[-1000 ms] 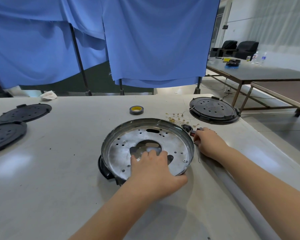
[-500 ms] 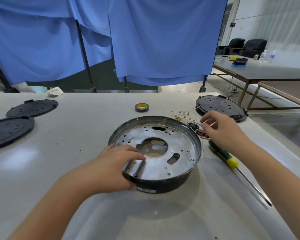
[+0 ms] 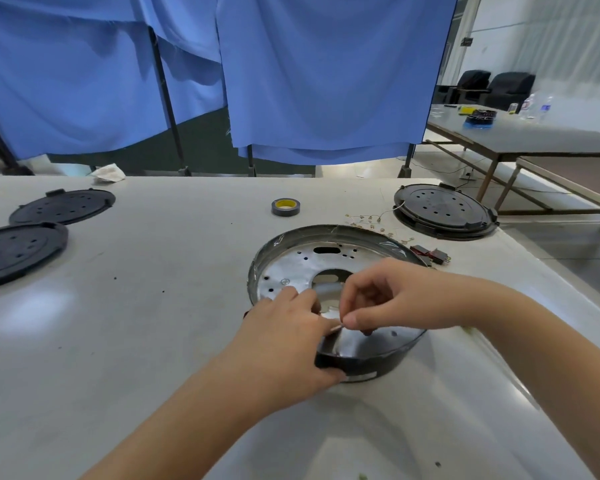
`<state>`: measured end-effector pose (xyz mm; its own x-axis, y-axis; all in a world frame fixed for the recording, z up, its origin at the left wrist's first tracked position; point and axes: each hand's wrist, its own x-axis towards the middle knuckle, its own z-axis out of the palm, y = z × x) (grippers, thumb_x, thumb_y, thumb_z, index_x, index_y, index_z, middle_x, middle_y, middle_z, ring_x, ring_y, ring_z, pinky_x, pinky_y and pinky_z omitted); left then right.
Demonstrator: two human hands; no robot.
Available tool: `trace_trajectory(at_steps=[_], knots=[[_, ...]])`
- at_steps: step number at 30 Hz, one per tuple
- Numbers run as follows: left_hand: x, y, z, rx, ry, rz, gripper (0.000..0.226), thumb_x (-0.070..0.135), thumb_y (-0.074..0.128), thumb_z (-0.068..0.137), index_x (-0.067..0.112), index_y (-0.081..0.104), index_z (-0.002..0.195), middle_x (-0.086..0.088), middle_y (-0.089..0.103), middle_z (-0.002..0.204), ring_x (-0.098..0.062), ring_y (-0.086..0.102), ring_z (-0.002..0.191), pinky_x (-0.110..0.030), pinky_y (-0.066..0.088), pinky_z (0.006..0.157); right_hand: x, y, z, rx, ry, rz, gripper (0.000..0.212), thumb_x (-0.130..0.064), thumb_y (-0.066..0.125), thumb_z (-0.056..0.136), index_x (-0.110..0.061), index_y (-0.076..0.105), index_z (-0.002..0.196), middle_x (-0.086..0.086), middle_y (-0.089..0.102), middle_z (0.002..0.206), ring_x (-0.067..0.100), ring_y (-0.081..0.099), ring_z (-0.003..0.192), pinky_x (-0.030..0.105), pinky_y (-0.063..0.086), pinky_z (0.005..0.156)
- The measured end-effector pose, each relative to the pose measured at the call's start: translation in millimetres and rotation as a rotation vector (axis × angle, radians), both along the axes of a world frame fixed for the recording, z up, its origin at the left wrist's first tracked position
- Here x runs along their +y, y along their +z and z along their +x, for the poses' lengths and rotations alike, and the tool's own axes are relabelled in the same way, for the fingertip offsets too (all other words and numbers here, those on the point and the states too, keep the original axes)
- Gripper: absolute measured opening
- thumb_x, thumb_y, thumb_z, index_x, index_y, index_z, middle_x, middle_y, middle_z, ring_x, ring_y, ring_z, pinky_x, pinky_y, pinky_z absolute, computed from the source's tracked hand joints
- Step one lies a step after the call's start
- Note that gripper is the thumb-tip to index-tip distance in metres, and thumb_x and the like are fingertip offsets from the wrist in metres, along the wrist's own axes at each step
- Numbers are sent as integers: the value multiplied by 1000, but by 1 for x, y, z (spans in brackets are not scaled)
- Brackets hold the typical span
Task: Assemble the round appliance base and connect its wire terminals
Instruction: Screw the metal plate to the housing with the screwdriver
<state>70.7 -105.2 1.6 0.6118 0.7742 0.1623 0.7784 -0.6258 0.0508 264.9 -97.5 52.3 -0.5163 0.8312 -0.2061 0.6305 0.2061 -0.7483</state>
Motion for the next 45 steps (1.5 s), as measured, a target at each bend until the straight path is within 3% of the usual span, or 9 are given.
trace_trajectory(at_steps=[6, 15, 24, 27, 31, 34, 39, 42, 45], knots=[[16, 7, -17, -40, -100, -210, 73, 73, 63, 65, 45, 48, 131, 18, 41, 129, -6, 31, 120, -30, 30, 103, -1, 5, 8, -47, 29, -55, 3, -28, 69, 86, -28, 68, 83, -7, 68, 69, 3, 62, 66, 15, 47, 64], [20, -5, -20, -95, -78, -114, 70, 73, 62, 66, 48, 49, 130, 26, 47, 129, 5, 33, 125, -30, 7, 114, 1, 0, -8, -184, 20, 47, 8, -36, 72, 80, -28, 71, 79, 10, 66, 76, 9, 53, 61, 33, 46, 64], [15, -8, -19, -89, -45, -96, 67, 76, 55, 69, 52, 46, 131, 25, 45, 129, 3, 33, 124, -30, 7, 112, -6, 0, -19, -210, -14, 174, 6, -38, 72, 79, -33, 72, 77, 2, 67, 74, 21, 60, 67, 38, 51, 63], [15, -7, -19, -79, -38, -89, 67, 75, 55, 68, 53, 46, 131, 25, 46, 130, 1, 35, 125, -31, 9, 112, -8, 1, -21, -259, -24, 199, 6, -36, 72, 80, -31, 72, 75, -2, 68, 73, 15, 59, 63, 33, 51, 63], [15, -6, -17, -82, -33, -92, 68, 76, 53, 65, 53, 49, 128, 24, 48, 128, 0, 38, 124, -31, 12, 111, -12, 0, -26, -343, -19, 248, 9, -35, 72, 80, -34, 69, 71, -11, 62, 63, -2, 51, 56, 12, 38, 51], [14, -5, -16, -97, -30, -96, 67, 78, 45, 60, 54, 52, 122, 24, 50, 125, 0, 39, 122, -28, 12, 108, -12, -4, -31, -418, 22, 294, 7, -34, 69, 81, -33, 69, 74, -17, 58, 64, -6, 52, 61, 12, 37, 55], [14, -6, -16, -86, -30, -93, 70, 78, 44, 60, 55, 49, 126, 24, 50, 124, -1, 40, 122, -29, 14, 108, -6, 0, -25, -411, 52, 169, 14, -42, 62, 87, -32, 70, 82, -11, 65, 71, 1, 54, 60, 18, 45, 57], [15, -5, -15, -74, -28, -100, 72, 79, 43, 60, 55, 48, 127, 26, 49, 125, 0, 39, 123, -29, 14, 109, -2, 3, -23, -386, 98, 93, 13, -35, 61, 88, -41, 68, 79, -12, 64, 71, -4, 51, 57, 10, 40, 55], [14, -4, -16, -79, -34, -100, 69, 79, 43, 61, 55, 49, 126, 25, 50, 124, 0, 40, 121, -28, 13, 107, 2, 0, -24, -353, 90, 28, 7, -36, 67, 83, -39, 69, 77, -12, 61, 69, 0, 52, 60, 18, 43, 62]])
